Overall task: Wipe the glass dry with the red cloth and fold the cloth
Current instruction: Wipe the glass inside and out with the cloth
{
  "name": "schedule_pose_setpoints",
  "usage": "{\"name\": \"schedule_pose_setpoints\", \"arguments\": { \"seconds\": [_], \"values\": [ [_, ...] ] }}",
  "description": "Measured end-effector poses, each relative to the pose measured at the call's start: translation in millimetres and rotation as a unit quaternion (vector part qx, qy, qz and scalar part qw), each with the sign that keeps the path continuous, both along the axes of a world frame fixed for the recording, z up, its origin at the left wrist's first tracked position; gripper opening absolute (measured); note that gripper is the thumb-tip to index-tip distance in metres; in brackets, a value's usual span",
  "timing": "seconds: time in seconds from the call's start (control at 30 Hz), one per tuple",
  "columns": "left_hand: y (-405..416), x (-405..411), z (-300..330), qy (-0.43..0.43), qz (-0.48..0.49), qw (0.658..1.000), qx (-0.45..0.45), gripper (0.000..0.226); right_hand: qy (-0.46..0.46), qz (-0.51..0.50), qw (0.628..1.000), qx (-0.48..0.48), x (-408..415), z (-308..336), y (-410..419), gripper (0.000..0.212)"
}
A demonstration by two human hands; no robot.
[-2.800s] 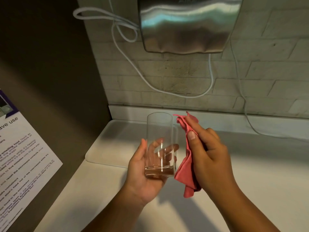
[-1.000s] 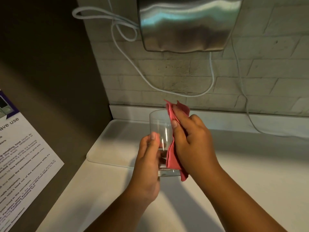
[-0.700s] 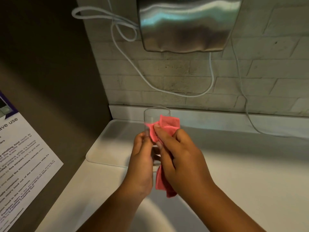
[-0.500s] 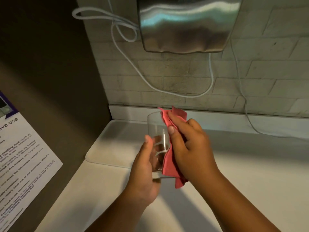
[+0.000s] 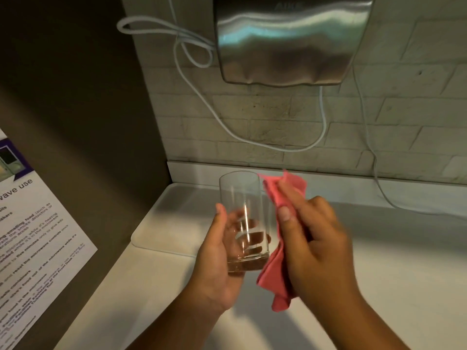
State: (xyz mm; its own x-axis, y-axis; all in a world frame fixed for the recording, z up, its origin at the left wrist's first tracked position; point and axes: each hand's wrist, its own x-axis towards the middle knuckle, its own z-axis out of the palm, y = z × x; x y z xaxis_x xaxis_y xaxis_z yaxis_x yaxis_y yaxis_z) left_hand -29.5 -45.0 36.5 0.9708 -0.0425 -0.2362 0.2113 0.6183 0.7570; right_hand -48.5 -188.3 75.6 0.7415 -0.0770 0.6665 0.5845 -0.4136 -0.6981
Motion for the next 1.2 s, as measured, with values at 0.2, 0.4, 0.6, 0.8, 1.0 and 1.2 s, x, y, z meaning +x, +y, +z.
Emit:
{"name": "schedule_pose_setpoints", "arguments": {
  "seconds": [0.2, 0.4, 0.6, 0.8, 1.0, 1.2],
  "values": [
    [-5.8, -5.5, -2.1, -0.011, -0.047, 0.996, 0.069, 0.05, 0.039, -0.024, 0.96, -0.277, -13.4, 0.2, 30.1, 0.035],
    [-12.8, -11.9, -1.4, -0.049, 0.011, 0.995, 0.09, 0.062, 0.027, -0.061, 0.977, -0.2, 19.9, 7.1, 26.0, 0.044],
    [-4.2, -1.0, 9.5, -0.036, 0.051, 0.994, 0.091, 0.065, 0.068, -0.019, 0.996, -0.063, 25.5, -9.6, 25.5, 0.04],
    [-1.7, 4.7, 11.0, -0.019, 0.012, 0.995, 0.093, 0.053, 0.022, -0.004, 0.973, -0.23, 10.3, -12.6, 29.1, 0.048],
    [-16.2, -6.1, 3.5, -0.039, 0.017, 0.988, 0.147, 0.062, 0.015, -0.035, 0.989, -0.144, 44.2, -2.4, 16.4, 0.041],
    [-9.6, 2.7, 11.1, -0.027, 0.045, 0.992, 0.112, 0.061, 0.053, -0.017, 0.997, -0.062, 43.8, -10.6, 18.1, 0.04]
  ]
}}
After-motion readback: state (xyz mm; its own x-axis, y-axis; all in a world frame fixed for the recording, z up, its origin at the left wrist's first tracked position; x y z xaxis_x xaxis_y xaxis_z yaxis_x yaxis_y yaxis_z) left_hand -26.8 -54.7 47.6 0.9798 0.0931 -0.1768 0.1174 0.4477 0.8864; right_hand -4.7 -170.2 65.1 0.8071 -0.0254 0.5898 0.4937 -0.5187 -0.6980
